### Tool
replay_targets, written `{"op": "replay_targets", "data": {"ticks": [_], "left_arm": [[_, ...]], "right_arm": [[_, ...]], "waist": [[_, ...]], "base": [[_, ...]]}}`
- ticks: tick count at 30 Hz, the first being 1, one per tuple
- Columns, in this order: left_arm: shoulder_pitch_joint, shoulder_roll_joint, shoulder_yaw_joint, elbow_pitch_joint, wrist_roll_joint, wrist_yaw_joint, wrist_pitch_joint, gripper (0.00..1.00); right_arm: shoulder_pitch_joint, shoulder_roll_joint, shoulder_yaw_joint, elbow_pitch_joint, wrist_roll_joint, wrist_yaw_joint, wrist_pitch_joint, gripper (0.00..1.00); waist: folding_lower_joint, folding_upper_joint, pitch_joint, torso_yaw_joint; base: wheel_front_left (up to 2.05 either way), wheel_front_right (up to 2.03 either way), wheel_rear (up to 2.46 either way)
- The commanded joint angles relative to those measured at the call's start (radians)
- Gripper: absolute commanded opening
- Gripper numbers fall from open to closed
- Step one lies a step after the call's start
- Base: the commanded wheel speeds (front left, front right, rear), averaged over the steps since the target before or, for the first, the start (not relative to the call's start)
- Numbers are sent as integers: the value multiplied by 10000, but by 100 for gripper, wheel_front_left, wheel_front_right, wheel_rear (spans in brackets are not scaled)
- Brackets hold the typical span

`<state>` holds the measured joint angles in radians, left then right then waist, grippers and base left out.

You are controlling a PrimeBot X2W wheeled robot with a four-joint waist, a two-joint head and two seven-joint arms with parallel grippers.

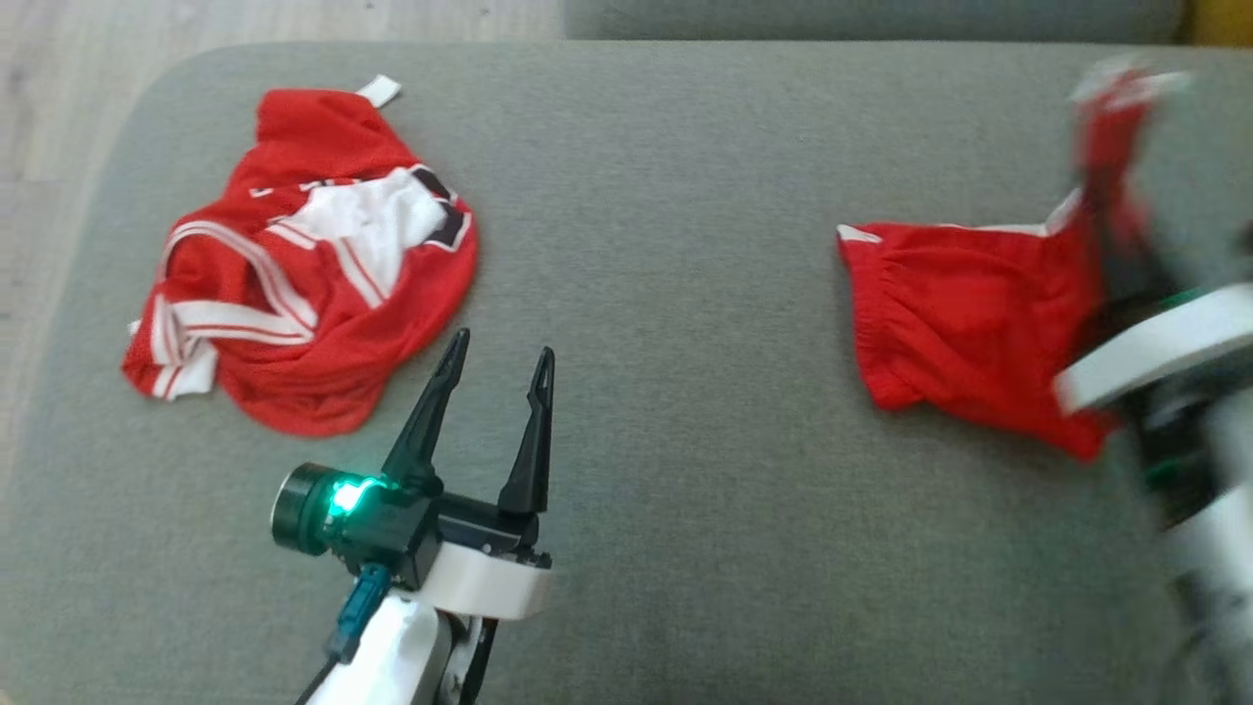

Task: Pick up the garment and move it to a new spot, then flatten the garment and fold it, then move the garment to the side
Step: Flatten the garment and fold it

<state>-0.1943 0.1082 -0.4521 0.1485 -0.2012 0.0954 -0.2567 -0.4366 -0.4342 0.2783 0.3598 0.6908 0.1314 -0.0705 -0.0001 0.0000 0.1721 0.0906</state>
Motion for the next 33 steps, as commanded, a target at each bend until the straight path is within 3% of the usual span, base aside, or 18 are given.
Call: {"op": "replay_targets", "data": {"ticks": [1, 3, 4, 8, 10, 14, 21, 27, 33], "left_arm": [[-157, -36, 413, -307, 47, -43, -51, 100], [-94, -79, 446, -309, 48, -46, -51, 100], [-65, -104, 454, -305, 41, -57, -51, 100], [2, -178, 456, -260, 62, -121, -51, 100], [62, -197, 507, -262, 85, -117, -51, 100], [286, -224, 642, -309, 78, -155, -51, 100], [1220, -283, 1106, -542, 87, -63, -51, 100], [2170, -342, 1556, -646, 182, -91, -51, 100], [2620, -403, 1861, -465, 278, -218, -51, 100]], "right_arm": [[303, 261, 214, -497, -179, -7, 197, 0], [643, 967, 390, -856, -411, -7, 480, 45], [793, 1342, 438, -919, -474, -7, 528, 100], [1118, 2447, 77, -947, -1050, -7, -112, 100], [1262, 2677, -114, -1048, -1310, -7, -553, 100], [1839, 2503, -462, -1317, -1724, -7, -1263, 100], [3449, 1527, -917, -1718, -2513, -7, -1897, 100], [4749, 1779, -1914, -1940, -3297, -7, -1909, 100], [5253, 2130, -2245, -1987, -3621, -7, -1911, 100]], "waist": [[1, 0, -107, 171], [1, 0, -157, 282], [1, 0, -184, 332], [1, 0, -327, 492], [1, 0, -467, 496], [1, 0, -878, 443], [1, 0, -1773, 168], [1, 0, -2279, -27], [1, 0, -2492, -161]], "base": [[0, 0, 0], [0, 0, 0], [0, 0, 0], [0, 0, 0], [0, 0, 0], [0, 0, 0], [0, 0, 0], [0, 0, 0], [0, 0, 0]]}}
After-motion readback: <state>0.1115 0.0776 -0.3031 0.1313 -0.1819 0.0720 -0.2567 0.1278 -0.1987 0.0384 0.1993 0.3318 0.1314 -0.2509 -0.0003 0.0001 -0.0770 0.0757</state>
